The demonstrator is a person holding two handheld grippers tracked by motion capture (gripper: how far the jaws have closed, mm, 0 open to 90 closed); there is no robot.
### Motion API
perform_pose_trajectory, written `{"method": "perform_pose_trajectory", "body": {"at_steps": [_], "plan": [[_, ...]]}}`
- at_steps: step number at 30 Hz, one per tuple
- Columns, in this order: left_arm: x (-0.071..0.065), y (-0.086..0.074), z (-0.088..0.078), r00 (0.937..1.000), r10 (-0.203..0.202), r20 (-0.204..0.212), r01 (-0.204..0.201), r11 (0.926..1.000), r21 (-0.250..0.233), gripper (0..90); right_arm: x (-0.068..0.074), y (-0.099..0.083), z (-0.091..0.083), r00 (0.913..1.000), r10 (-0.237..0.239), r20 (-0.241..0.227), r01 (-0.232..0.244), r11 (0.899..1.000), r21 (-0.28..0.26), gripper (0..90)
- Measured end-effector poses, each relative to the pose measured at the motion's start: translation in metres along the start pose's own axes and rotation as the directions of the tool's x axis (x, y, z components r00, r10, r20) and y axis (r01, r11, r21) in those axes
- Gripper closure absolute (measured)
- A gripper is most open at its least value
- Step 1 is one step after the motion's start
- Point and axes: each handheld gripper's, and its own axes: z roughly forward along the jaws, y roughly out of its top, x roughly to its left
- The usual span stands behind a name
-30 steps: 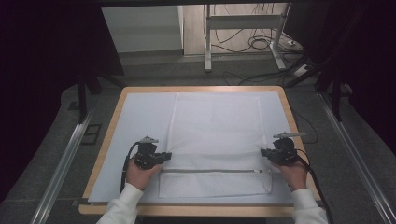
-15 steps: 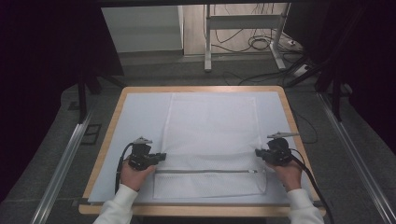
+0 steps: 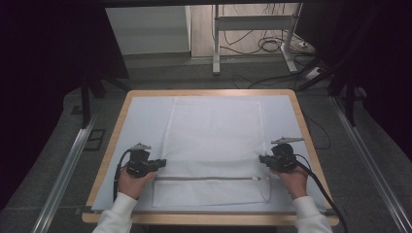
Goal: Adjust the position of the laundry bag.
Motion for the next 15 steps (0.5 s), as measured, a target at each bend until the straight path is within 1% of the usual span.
{"method": "perform_pose_trajectory", "body": {"at_steps": [4,5,8,9,10,11,12,15], "plan": [[0.006,-0.003,-0.005,1.0000,-0.008,-0.005,0.008,1.0000,-0.002,87.9,0.004,0.000,0.004,0.9999,0.001,-0.014,-0.001,1.000,0.000,84.7],[0.007,-0.004,-0.007,0.9999,-0.010,-0.010,0.010,0.9999,-0.002,87.9,0.007,0.001,0.005,0.9998,-0.011,-0.016,0.011,1.000,0.002,84.7],[0.010,-0.006,-0.009,0.9998,-0.016,-0.015,0.016,0.9999,-0.003,87.9,0.012,0.002,0.006,0.9997,-0.021,-0.014,0.021,1.000,0.004,84.7],[0.011,-0.006,-0.010,0.9997,-0.017,-0.017,0.017,0.9998,-0.003,87.9,0.014,0.003,0.008,0.9994,-0.032,-0.012,0.032,0.999,0.003,84.7],[0.012,-0.007,-0.010,0.9996,-0.018,-0.019,0.018,0.9998,-0.004,87.9,0.014,0.003,0.008,0.9994,-0.032,-0.012,0.032,0.999,0.003,84.7],[0.013,-0.008,-0.012,0.9996,-0.016,-0.022,0.016,0.9999,-0.003,87.9,0.016,0.003,0.009,0.9994,-0.033,-0.009,0.033,0.999,0.005,84.7],[0.013,-0.009,-0.012,0.9995,-0.016,-0.026,0.016,0.9999,-0.004,87.9,0.020,0.002,0.012,0.9991,-0.038,-0.017,0.038,0.999,0.005,84.7],[0.014,-0.010,-0.014,0.9994,-0.017,-0.029,0.017,0.9999,-0.003,87.8,0.020,0.002,0.014,0.9990,-0.042,-0.015,0.043,0.999,0.010,84.7]]}}
